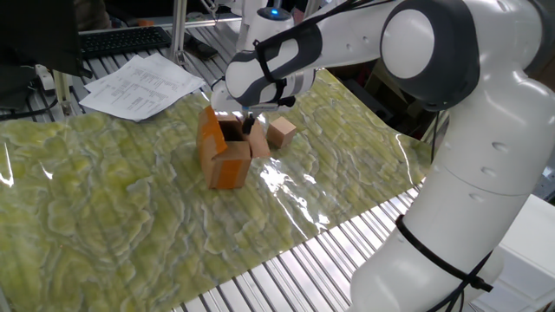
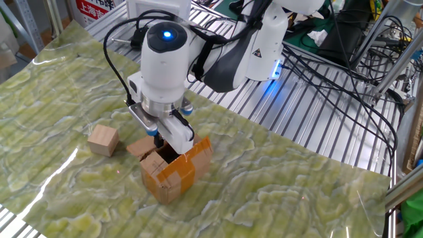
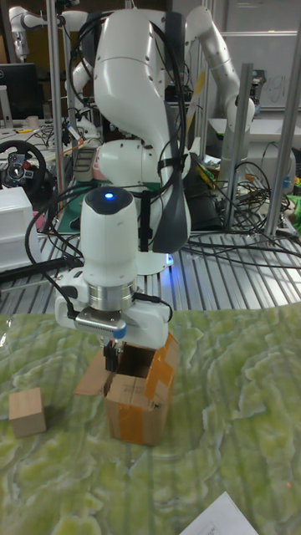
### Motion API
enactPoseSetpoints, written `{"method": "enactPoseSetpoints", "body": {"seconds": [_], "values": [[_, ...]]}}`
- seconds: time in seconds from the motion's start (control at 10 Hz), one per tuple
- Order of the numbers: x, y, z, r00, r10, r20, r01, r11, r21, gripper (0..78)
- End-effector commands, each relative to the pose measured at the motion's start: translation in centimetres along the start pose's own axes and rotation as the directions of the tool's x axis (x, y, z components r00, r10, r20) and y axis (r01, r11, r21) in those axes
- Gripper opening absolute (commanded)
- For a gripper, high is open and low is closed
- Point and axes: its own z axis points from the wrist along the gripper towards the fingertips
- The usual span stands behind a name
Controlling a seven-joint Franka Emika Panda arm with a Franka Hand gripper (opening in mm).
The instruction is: Open a box
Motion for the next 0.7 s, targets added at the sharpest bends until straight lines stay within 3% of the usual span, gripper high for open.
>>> {"method": "enactPoseSetpoints", "body": {"seconds": [0.1, 0.2, 0.7], "values": [[-0.1, 0.0, -0.3, 1.0, 0.016, -0.009, -0.016, 1.0, -0.023, 0.0], [-0.1, 0.0, -0.3, 1.0, 0.019, -0.014, -0.02, 0.999, -0.036, 0.0], [0.0, 0.2, -2.7, 0.999, 0.026, -0.047, -0.027, 0.999, -0.036, 0.0]]}}
